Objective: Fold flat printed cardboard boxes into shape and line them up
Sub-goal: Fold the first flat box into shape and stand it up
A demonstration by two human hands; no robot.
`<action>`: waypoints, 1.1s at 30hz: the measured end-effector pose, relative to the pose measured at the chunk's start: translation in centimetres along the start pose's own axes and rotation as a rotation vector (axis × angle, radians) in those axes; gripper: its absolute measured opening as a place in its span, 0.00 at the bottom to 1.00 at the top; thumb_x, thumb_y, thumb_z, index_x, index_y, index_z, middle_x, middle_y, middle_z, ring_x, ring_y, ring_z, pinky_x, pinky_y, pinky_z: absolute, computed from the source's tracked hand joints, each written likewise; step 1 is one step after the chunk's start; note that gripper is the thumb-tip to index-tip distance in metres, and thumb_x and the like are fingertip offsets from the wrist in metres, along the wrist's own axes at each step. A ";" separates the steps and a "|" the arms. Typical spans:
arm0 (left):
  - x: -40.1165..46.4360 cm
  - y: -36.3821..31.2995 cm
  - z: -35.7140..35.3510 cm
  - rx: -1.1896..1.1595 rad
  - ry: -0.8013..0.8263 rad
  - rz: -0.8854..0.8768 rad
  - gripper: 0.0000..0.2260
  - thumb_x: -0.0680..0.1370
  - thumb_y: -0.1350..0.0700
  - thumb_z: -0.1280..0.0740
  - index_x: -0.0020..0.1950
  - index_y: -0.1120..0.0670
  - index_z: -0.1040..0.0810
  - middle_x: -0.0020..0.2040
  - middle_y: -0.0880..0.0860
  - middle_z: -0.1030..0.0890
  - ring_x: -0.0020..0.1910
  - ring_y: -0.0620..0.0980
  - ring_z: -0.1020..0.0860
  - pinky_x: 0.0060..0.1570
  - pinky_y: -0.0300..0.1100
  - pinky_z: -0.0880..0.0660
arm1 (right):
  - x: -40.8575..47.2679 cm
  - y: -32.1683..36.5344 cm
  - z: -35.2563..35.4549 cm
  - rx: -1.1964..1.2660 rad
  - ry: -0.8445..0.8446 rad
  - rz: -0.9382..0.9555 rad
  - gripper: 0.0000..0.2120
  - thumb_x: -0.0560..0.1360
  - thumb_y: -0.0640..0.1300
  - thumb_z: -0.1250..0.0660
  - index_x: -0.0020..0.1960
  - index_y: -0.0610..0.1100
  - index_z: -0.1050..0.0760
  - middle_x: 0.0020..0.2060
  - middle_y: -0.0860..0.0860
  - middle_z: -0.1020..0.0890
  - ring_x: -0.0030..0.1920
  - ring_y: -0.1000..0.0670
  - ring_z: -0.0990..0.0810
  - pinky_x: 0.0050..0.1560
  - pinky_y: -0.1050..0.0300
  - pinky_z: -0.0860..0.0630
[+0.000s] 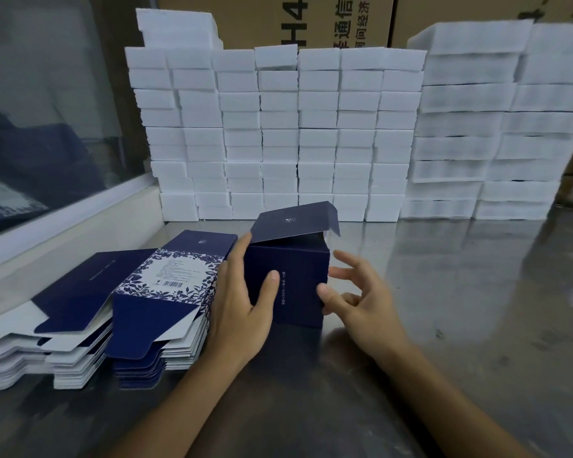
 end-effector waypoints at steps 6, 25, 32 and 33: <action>-0.1 0.5 -0.1 -0.155 0.025 0.075 0.39 0.65 0.30 0.29 0.71 0.29 0.45 0.70 0.44 0.29 0.68 0.43 0.29 0.66 0.52 0.28 | 0.4 -0.5 1.0 0.037 -0.081 0.009 0.25 0.70 0.53 0.26 0.65 0.56 0.28 0.47 0.51 0.16 0.40 0.51 0.14 0.43 0.61 0.18; -0.6 -1.6 -0.7 -0.203 0.113 -0.031 0.34 0.71 0.34 0.35 0.72 0.28 0.50 0.76 0.37 0.41 0.75 0.35 0.42 0.74 0.54 0.39 | -0.8 2.5 0.7 -0.095 -0.179 0.188 0.52 0.59 0.72 0.25 0.75 0.71 0.50 0.67 0.65 0.33 0.65 0.66 0.30 0.56 0.68 0.28; -0.3 -2.9 -0.1 -0.138 0.035 -0.168 0.23 0.77 0.38 0.40 0.71 0.33 0.40 0.74 0.43 0.35 0.74 0.45 0.36 0.71 0.54 0.34 | -1.1 4.9 0.8 -0.152 -0.269 0.357 0.18 0.75 0.62 0.37 0.64 0.61 0.31 0.64 0.53 0.26 0.67 0.54 0.27 0.65 0.52 0.27; -0.2 -2.8 -0.1 -0.111 0.027 -0.169 0.19 0.78 0.39 0.41 0.69 0.34 0.37 0.71 0.42 0.32 0.72 0.43 0.34 0.68 0.50 0.32 | -1.1 4.9 0.8 -0.167 -0.288 0.352 0.15 0.76 0.61 0.37 0.60 0.58 0.28 0.61 0.54 0.25 0.65 0.53 0.26 0.64 0.49 0.27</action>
Point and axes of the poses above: each hand's wrist, its own x-axis towards the middle knuckle, its own z-axis out of the back of the hand, y = z × x, the point moved 6 cm from there along x, towards the middle knuckle
